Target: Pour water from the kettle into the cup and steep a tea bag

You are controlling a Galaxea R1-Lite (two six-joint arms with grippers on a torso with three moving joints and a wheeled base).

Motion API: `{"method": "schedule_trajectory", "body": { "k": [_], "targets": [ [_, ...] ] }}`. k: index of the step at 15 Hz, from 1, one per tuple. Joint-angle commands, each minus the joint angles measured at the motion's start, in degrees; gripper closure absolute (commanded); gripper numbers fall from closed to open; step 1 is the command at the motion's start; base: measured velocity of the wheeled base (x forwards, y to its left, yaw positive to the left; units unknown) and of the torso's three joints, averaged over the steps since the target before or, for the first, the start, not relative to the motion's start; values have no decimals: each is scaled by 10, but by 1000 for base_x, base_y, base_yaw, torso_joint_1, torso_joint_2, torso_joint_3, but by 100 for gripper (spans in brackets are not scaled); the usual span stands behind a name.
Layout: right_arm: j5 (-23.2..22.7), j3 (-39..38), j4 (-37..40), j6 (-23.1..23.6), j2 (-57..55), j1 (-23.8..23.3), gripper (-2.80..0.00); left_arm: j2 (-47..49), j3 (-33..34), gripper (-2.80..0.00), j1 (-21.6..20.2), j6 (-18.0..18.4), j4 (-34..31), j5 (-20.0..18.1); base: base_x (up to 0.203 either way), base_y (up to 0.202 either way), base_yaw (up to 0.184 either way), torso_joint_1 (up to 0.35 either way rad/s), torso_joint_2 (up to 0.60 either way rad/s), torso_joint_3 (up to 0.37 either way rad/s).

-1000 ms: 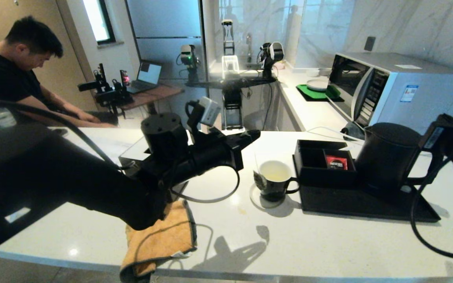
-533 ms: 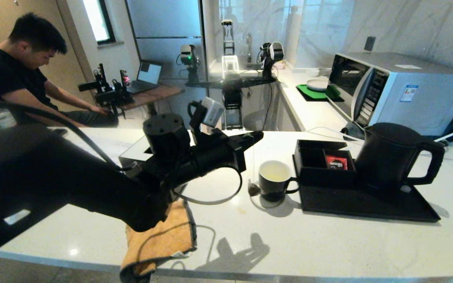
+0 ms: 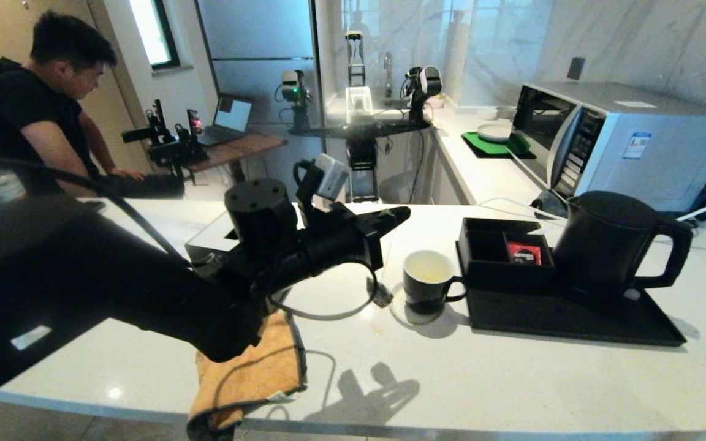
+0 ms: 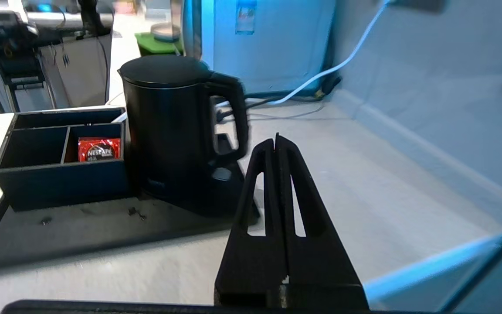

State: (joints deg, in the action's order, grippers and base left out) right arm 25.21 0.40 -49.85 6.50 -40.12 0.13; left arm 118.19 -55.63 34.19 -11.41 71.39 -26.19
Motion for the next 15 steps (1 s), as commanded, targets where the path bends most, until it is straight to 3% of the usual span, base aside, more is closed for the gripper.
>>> {"method": "schedule_trajectory", "body": {
  "k": [1,3,6,9,12,15],
  "targets": [
    [0,-2,123,16,193,2,0,2,0,0,0,-1,4,-3,0,0,0,0,0,0],
    [-12,-3,239,34,267,6,0,2,0,0,1,-1,4,-4,0,0,0,0,0,0],
    [-144,-4,333,41,323,4,0,7,-1,0,2,-1,4,-5,0,0,0,0,0,0],
    [-207,-3,468,47,387,1,0,7,-5,0,1,-1,2,-6,0,0,0,0,0,0],
    [-251,-3,477,47,388,0,0,16,-13,0,4,-1,0,-7,0,0,0,0,0,0],
    [-258,-4,476,49,401,0,0,27,-31,0,8,-1,-5,-6,0,0,0,0,0,0]
  ]
}}
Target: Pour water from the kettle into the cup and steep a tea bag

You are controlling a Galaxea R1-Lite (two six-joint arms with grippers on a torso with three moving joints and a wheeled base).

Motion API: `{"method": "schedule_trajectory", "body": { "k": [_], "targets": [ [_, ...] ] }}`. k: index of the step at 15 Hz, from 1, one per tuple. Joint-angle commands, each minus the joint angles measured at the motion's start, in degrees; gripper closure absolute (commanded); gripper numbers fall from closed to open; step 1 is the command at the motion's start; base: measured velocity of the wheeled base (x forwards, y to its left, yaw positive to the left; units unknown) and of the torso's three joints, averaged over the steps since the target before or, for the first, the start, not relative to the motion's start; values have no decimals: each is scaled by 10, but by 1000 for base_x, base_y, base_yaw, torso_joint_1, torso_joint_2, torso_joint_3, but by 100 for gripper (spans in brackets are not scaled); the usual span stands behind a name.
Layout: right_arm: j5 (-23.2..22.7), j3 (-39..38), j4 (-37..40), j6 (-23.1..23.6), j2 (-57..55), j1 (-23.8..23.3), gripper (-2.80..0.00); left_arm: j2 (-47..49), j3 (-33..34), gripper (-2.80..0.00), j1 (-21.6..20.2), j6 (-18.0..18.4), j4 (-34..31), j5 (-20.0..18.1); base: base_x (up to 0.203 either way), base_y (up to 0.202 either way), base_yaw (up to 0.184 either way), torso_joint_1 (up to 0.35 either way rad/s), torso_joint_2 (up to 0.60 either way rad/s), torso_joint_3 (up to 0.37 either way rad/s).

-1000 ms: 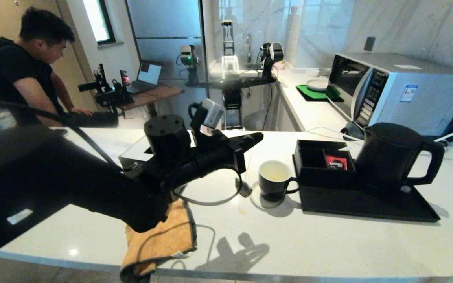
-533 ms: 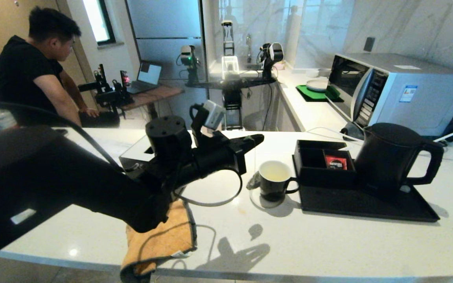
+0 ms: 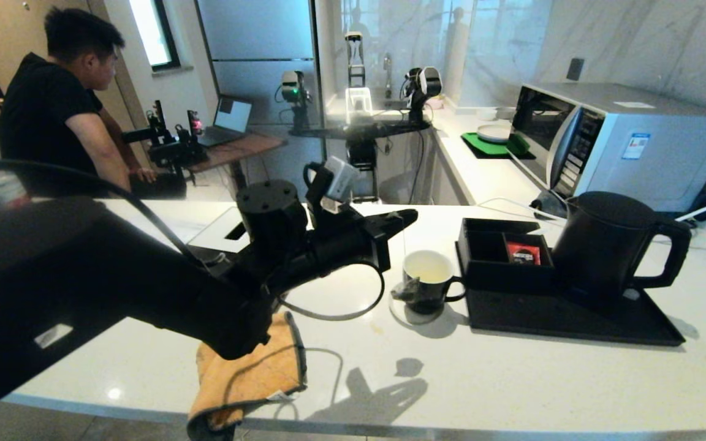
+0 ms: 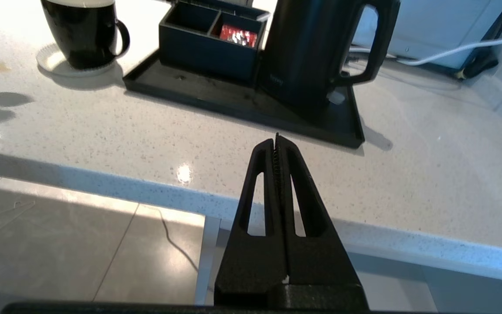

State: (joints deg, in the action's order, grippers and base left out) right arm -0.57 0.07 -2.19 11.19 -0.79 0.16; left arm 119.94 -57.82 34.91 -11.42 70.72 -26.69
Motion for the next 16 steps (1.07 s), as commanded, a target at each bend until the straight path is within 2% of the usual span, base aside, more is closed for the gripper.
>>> {"method": "schedule_trajectory", "body": {
  "k": [1,7,16],
  "targets": [
    [0,-1,-1,3,8,0,0,14,-18,0,1,-1,-6,-1,0,0,0,0,0,0],
    [0,-1,-1,2,8,0,0,49,-111,0,-2,-1,-63,-2,0,0,0,0,0,0],
    [0,-1,-1,2,7,0,0,139,-333,0,2,-1,-190,-3,0,0,0,0,0,0]
  ]
}}
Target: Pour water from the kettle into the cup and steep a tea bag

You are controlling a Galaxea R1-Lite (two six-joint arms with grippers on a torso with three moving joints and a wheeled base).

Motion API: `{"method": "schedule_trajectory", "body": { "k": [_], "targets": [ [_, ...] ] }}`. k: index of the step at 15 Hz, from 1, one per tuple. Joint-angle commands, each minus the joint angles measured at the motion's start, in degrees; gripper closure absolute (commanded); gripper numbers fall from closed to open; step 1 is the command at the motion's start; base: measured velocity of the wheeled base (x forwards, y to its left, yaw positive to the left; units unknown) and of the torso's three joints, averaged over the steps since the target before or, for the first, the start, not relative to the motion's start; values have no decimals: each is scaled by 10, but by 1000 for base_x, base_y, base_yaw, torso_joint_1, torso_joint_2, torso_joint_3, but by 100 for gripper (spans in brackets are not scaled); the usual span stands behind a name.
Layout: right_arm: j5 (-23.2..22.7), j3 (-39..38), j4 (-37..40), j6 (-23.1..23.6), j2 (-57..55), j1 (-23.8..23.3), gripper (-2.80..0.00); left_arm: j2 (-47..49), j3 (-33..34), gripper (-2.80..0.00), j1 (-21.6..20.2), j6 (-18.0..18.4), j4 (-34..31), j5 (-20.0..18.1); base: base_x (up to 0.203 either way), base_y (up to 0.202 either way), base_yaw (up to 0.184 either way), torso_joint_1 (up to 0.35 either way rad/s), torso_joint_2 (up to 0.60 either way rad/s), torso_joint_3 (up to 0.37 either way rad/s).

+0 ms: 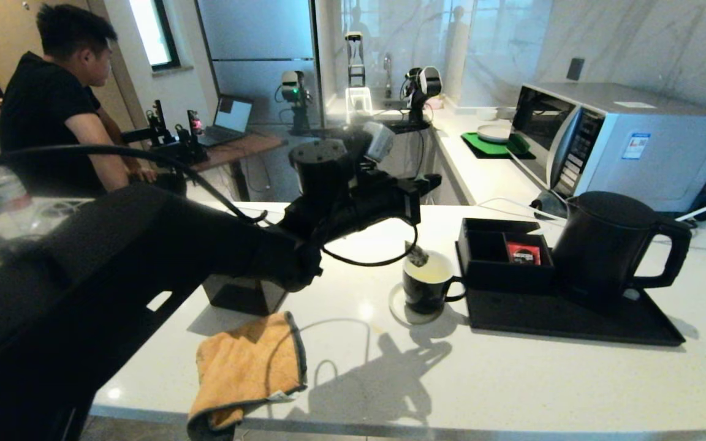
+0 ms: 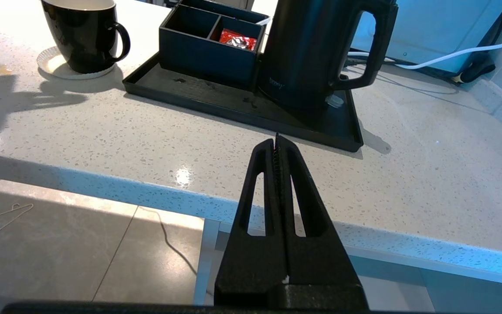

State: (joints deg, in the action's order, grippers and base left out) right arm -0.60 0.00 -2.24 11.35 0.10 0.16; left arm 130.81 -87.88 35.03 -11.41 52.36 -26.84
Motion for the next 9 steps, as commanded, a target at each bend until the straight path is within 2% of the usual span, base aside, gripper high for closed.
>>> {"method": "schedule_trajectory", "body": {
  "k": [1,9],
  "targets": [
    [0,0,0,1,-1,0,0,43,-48,0,1,-1,-15,-1,0,0,0,0,0,0],
    [0,0,0,1,-1,0,0,95,-55,0,4,1,-17,-1,0,0,0,0,0,0]
  ]
}}
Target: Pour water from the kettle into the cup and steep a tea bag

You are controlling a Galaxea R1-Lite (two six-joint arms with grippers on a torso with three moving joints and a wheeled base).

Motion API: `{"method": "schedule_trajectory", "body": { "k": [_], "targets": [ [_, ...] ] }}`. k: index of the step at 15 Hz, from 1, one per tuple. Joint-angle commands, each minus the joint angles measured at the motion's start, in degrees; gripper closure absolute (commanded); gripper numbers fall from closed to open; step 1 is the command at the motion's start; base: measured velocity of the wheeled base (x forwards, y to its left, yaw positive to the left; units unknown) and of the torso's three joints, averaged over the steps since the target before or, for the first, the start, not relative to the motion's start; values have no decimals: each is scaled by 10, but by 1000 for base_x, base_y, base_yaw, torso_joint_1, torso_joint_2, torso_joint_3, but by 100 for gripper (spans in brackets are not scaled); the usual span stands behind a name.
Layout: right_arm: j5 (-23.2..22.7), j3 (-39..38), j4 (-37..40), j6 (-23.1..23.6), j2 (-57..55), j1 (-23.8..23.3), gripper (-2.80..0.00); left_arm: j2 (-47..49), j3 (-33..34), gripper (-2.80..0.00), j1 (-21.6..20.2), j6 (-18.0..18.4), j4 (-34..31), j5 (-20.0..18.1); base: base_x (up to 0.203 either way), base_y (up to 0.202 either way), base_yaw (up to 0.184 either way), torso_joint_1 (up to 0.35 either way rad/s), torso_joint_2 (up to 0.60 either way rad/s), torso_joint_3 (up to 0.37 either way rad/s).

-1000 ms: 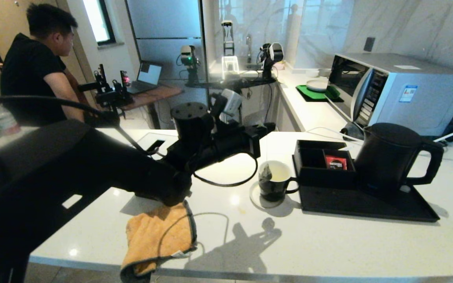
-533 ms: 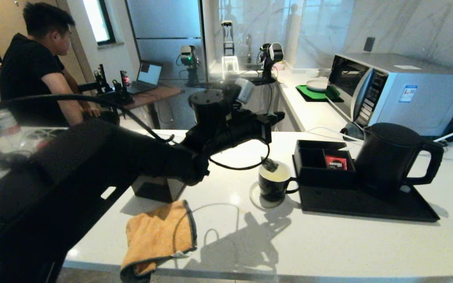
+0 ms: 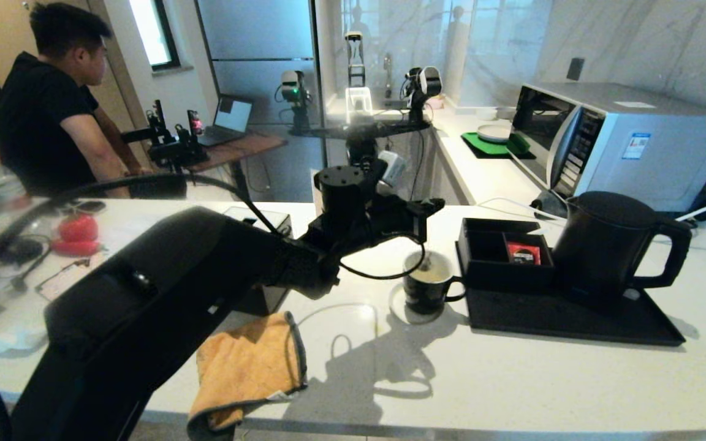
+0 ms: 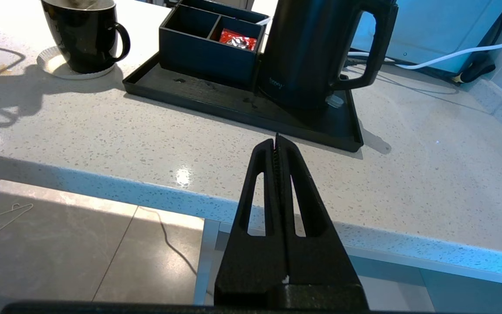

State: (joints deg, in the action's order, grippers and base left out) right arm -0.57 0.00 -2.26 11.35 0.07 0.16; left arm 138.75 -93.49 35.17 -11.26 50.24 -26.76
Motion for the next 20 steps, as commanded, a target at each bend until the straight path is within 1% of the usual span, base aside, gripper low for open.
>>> {"method": "schedule_trajectory", "body": {
  "k": [1,8,12,20],
  "targets": [
    [0,0,0,1,-1,0,0,18,3,0,4,-1,5,-1,0,0,0,0,0,0],
    [0,0,0,1,-1,0,0,61,4,0,16,-1,17,0,0,0,0,0,0,0],
    [0,0,0,1,-1,0,0,66,1,0,18,-1,15,-1,0,0,0,0,0,0],
    [0,0,0,1,-1,0,0,2,0,0,13,-1,5,-1,0,0,0,0,0,0]
  ]
}}
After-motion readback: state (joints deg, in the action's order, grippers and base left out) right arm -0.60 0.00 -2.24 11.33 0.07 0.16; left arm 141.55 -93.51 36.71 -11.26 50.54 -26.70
